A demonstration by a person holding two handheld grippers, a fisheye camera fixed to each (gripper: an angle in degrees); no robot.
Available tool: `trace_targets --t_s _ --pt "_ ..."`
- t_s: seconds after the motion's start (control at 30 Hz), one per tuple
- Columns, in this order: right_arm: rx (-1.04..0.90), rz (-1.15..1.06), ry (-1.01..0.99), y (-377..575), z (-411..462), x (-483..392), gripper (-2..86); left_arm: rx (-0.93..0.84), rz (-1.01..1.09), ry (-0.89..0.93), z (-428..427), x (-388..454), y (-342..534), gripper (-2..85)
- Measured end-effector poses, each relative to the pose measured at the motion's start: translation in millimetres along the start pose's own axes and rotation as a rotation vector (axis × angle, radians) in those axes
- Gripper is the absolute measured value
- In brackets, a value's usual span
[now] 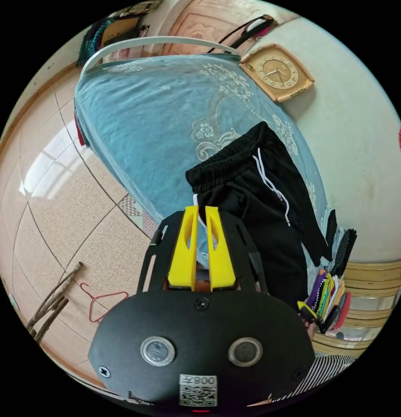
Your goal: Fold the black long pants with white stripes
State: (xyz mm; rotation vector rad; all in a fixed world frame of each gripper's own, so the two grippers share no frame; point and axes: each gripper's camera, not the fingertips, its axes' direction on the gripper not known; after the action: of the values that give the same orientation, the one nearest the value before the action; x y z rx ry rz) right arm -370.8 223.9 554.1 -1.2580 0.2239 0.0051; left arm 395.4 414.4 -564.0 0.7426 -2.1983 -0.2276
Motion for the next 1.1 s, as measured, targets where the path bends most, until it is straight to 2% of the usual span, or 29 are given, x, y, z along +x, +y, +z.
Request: trace_targets --t_s 0.07,0.13,0.2,0.3,0.37,0.43,0.53,0.6,0.7,0.87,1.03,1.1 --pt "0.06 0.083 0.054 15.9 -14.0 23.6 0.3 0.074 -0.025 -0.047 -11.2 10.5 5.4 2.5" --pt "0.054 0.166 0.08 27.0 -17.5 49.1 0.3 0.104 0.027 -0.015 -15.0 28.4 7.0 2.6" --pt "0.071 0.164 0.149 29.4 -23.9 67.7 0.4 0.092 0.161 0.033 -11.5 63.8 5.3 3.1" --pt "0.065 0.138 0.366 11.0 -30.4 87.7 1.0 0.004 0.465 0.116 14.1 153.7 4.9 4.2" --pt "0.071 0.141 0.438 -2.3 -35.6 106.3 1.7 -0.081 0.706 0.123 43.9 233.8 11.1 5.4" --pt "0.096 0.202 0.431 -12.2 -44.6 132.1 2.8 -0.13 0.858 0.11 66.1 287.4 17.8 6.1" --pt "0.2 0.385 0.301 -15.2 -63.2 183.7 5.2 -0.186 1.036 0.048 99.9 355.6 25.5 6.9" --pt "0.267 0.513 0.232 -10.3 -68.6 218.4 5.9 -0.234 1.08 0.008 120.0 383.3 26.8 6.8" --pt "0.222 0.596 0.216 -6.2 -56.5 249.9 5.8 -0.266 1.106 -0.047 141.2 412.3 29.2 5.2" --pt "0.213 0.566 0.176 9.2 -48.8 266.4 3.8 -0.291 1.084 0.023 139.7 447.4 31.1 1.8" --pt "0.282 0.537 0.171 45.4 -68.7 267.9 2.6 -0.275 1.094 0.095 129.2 476.5 36.5 1.1" --pt "0.245 0.573 0.17 62.7 -65.1 277.6 2.5 -0.318 1.124 0.073 137.2 489.0 40.4 1.1"
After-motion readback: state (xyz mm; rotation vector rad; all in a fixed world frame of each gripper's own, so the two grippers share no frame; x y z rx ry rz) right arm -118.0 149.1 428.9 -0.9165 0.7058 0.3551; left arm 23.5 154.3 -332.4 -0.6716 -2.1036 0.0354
